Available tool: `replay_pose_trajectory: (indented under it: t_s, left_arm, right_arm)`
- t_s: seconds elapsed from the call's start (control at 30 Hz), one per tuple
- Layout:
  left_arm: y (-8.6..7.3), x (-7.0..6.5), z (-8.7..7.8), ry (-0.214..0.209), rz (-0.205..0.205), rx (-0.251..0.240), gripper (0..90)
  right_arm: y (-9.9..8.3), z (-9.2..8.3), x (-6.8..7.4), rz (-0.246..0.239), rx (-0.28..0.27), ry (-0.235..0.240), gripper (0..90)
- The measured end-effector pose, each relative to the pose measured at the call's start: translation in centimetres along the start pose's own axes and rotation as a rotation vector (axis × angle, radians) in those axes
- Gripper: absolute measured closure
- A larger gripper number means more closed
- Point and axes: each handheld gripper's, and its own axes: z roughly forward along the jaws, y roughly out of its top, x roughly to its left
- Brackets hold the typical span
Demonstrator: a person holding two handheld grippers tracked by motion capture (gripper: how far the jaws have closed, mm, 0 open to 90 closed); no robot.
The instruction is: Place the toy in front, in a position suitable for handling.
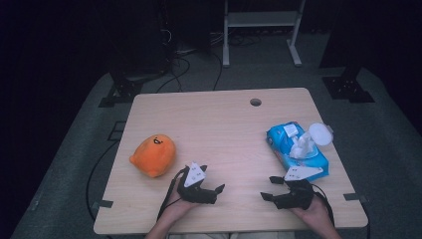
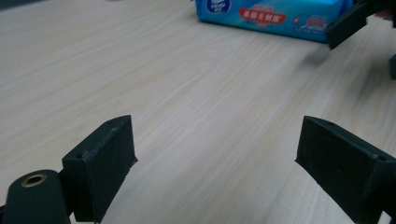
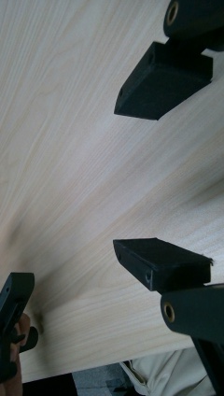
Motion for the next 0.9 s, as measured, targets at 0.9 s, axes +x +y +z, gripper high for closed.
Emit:
replay_pose_trajectory:
  t_s: [0.9]
  left_arm:
    - [3.8, 5.9, -8.6, 0.201, -0.080, -0.263, 12.8]
  right_arm:
    - [-0.1, 0.7, 0.5, -0.003, 0.027, 0.004, 28.2]
